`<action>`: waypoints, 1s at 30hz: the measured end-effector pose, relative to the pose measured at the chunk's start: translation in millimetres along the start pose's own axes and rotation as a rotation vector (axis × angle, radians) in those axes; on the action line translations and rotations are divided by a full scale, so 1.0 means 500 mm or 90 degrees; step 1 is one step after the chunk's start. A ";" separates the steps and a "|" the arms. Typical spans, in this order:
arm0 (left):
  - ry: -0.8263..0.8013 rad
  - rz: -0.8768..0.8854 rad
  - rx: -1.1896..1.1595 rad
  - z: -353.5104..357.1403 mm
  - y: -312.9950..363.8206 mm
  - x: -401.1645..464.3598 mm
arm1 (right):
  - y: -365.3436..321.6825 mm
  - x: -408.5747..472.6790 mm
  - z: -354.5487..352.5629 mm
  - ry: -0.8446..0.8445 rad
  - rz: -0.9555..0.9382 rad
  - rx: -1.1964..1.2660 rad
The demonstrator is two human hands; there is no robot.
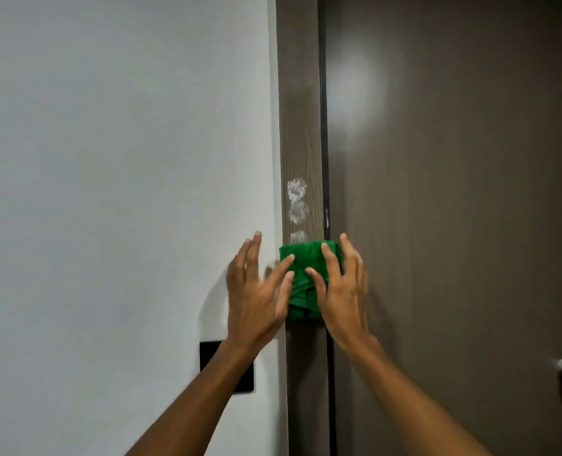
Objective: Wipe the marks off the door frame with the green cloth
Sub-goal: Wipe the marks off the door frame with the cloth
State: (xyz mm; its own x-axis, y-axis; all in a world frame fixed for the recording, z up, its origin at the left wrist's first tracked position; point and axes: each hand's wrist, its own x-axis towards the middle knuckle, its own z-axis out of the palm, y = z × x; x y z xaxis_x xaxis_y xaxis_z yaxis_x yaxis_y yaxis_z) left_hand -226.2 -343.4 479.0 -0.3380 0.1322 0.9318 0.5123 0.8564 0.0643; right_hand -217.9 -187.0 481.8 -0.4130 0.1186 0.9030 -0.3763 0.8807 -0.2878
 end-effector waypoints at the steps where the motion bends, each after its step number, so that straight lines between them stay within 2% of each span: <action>1: 0.026 -0.024 -0.003 -0.012 -0.018 0.006 | 0.005 -0.006 0.006 0.009 -0.017 -0.060; 4: 0.077 -0.075 0.058 -0.049 -0.061 0.081 | -0.003 -0.001 -0.001 0.025 -0.164 -0.155; 6: 0.055 -0.070 0.112 -0.058 -0.078 0.141 | -0.016 0.012 -0.006 0.034 -0.239 -0.138; 10: 0.019 -0.010 0.194 -0.056 -0.097 0.196 | -0.057 0.031 -0.021 0.047 -0.153 -0.035; 13: 0.055 0.013 0.230 -0.054 -0.097 0.206 | -0.059 0.042 -0.011 0.042 -0.161 -0.106; 20: 0.128 0.030 0.245 -0.080 -0.091 0.303 | -0.093 0.241 -0.033 0.161 -0.195 -0.196; 22: 0.106 0.023 0.268 -0.050 -0.145 0.316 | -0.076 0.225 0.055 0.145 -0.222 -0.218; 26: 0.093 0.054 0.274 -0.032 -0.154 0.276 | 0.005 0.061 0.090 0.095 -0.351 -0.264; 28: 0.070 0.082 0.270 -0.007 -0.149 0.251 | 0.045 0.025 0.079 0.088 -0.348 -0.270; 30: 0.059 0.095 0.260 0.009 -0.144 0.237 | 0.049 0.055 0.064 0.097 -0.293 -0.254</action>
State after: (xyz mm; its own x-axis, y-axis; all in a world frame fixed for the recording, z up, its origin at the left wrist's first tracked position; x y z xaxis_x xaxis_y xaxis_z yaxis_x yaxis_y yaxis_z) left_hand -306.6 -387.3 583.0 -0.2030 0.2398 0.9494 0.1905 0.9607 -0.2019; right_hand -265.1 -177.0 489.3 -0.1485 -0.2753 0.9498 -0.1368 0.9570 0.2559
